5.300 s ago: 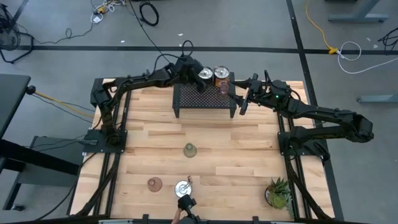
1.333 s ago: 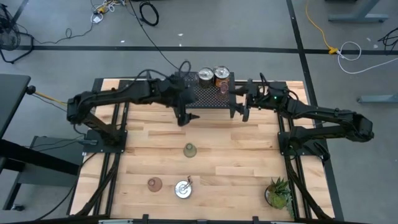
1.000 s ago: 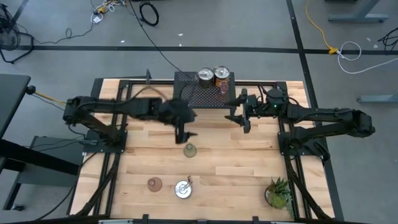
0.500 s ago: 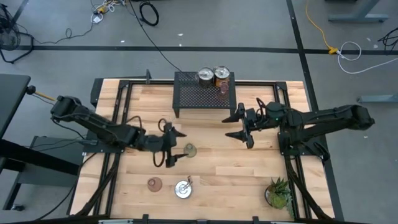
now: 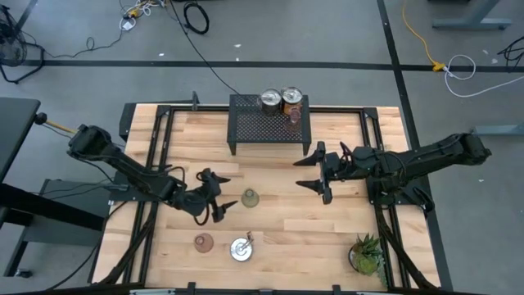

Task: Pick & Place candle stick holders
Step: Put the green candle holder on the shelf aligned with the other candle holders

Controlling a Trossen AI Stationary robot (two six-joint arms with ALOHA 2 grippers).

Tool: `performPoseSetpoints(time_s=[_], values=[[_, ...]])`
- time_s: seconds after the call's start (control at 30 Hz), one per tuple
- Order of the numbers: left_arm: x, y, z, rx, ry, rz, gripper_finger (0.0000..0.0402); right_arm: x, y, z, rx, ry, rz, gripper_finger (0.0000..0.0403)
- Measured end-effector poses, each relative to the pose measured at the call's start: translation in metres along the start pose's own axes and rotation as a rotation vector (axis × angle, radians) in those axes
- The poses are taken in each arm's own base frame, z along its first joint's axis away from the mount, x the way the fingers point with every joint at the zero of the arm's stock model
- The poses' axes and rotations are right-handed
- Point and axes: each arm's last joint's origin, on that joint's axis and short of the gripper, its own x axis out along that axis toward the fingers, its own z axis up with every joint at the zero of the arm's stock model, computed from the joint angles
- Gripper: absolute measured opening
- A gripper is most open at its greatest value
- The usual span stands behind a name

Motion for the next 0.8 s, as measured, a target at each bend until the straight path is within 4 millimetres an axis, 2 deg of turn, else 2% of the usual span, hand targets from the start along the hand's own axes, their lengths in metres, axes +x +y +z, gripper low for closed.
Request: performPoseSetpoints(time_s=[0.17, 0.4, 0.6, 0.8], values=[[0.001, 0.005, -0.009, -0.095, -0.046, -0.013, 0.0399, 0.000, -0.001, -0.002, -0.010, 0.018, -0.043, 0.0279], [0.002, 0.004, -0.012, -0.115, -0.059, -0.055, 0.0399, 0.000, -0.001, -0.005, -0.013, 0.052, -0.043, 0.0279], [0.018, -0.006, -0.017, -0.040, -0.104, -0.100, 0.0399, 0.000, -0.002, -0.008, -0.016, 0.077, -0.044, 0.0279], [0.032, -0.009, -0.021, 0.019, -0.110, -0.074, 0.0399, -0.001, -0.002, -0.014, -0.029, 0.106, -0.045, 0.0279]])
